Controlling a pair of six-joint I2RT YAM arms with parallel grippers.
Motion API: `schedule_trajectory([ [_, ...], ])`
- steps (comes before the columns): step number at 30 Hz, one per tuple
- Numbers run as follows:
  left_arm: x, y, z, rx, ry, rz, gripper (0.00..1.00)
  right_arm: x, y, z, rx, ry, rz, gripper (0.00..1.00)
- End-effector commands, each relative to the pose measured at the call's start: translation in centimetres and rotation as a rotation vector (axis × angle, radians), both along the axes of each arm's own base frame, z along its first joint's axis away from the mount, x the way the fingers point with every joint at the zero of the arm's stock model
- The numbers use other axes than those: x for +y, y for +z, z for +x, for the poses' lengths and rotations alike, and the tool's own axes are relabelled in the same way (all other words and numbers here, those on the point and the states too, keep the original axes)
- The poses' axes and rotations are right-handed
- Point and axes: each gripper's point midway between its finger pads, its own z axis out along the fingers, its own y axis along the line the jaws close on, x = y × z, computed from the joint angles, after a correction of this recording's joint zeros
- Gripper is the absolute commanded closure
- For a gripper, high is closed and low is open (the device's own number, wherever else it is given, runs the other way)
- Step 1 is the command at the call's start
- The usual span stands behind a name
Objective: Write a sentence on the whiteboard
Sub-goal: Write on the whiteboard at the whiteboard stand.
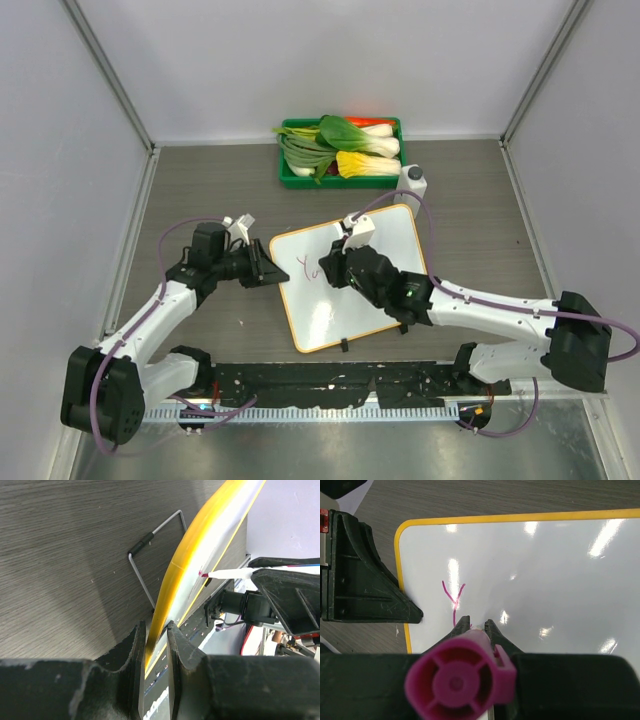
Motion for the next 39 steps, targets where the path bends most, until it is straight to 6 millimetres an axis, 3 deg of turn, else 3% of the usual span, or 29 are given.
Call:
schedule_trajectory([
  [1,-0.3,0.6,0.3,-0.022,-0.012,-0.004,0.95,0.5,2.4,1.5,-0.063,-0.043,0.015,0.99],
  [9,-0.4,0.4,0.2,-0.018,-0.014,-0.002,0.95,1.6,2.3,0.6,-0.038,0.03,0.032,0.99],
  [18,-0.4,0.5,0.1,-0.021,-0.015,-0.003,0.95,-0.2,4.5,0.5,-0.077,-0.02,0.093,0.99],
  [39,-0.4,0.7,0.2,-0.023,-0.017,-0.004,0.95,-0.9,2.2,1.3,-0.057,-0.073,0.02,0.99],
])
